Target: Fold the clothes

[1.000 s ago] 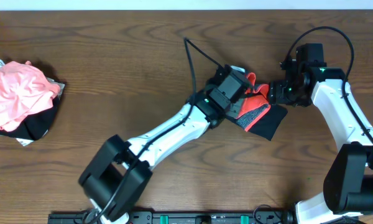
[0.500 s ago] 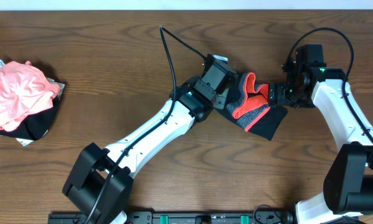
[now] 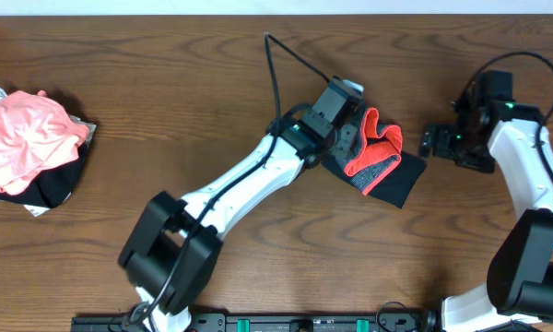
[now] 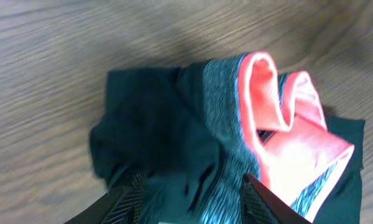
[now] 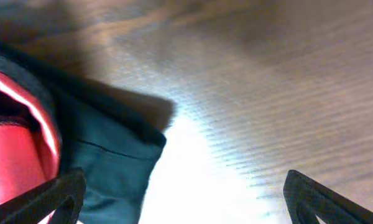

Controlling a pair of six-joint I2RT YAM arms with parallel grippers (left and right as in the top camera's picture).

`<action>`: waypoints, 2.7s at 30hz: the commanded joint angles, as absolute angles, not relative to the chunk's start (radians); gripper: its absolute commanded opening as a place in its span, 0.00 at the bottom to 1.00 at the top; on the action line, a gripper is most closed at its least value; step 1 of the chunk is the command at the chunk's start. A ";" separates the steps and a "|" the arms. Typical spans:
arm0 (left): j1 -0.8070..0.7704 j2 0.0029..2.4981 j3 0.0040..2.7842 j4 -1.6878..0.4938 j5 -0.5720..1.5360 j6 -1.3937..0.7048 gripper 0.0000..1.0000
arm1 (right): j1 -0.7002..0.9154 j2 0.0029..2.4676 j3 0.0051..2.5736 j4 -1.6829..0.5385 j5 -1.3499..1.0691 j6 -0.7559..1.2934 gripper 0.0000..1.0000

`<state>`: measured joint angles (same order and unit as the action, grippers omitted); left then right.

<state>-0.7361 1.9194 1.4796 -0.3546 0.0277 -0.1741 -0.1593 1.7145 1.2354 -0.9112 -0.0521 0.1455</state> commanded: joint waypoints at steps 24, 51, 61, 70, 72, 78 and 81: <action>-0.824 2.051 1.536 -0.312 0.062 -0.150 0.67 | -0.176 1.705 1.236 -0.906 -0.065 0.168 0.99; -0.767 1.723 1.538 -0.300 -0.159 -0.078 0.06 | -0.176 1.705 1.236 -0.916 -0.087 0.167 0.97; -0.640 1.343 1.541 -0.216 -0.159 -0.055 0.06 | -0.162 1.705 1.236 -0.894 -0.550 -0.084 0.84; -0.551 1.279 1.541 -0.257 -0.158 -0.056 0.06 | -0.036 1.610 1.242 -0.899 -0.674 -0.252 0.82; -0.551 1.279 1.541 -0.256 -0.157 -0.056 0.06 | -0.008 1.567 1.242 -0.894 -0.644 -0.252 0.85; -0.552 1.266 1.544 -0.250 -0.051 -0.052 0.06 | 0.087 1.490 1.242 -0.926 -0.663 -0.310 0.88; -0.552 1.238 1.546 -0.250 -0.049 0.003 0.06 | 0.145 1.484 1.242 -0.910 -0.580 -0.291 0.88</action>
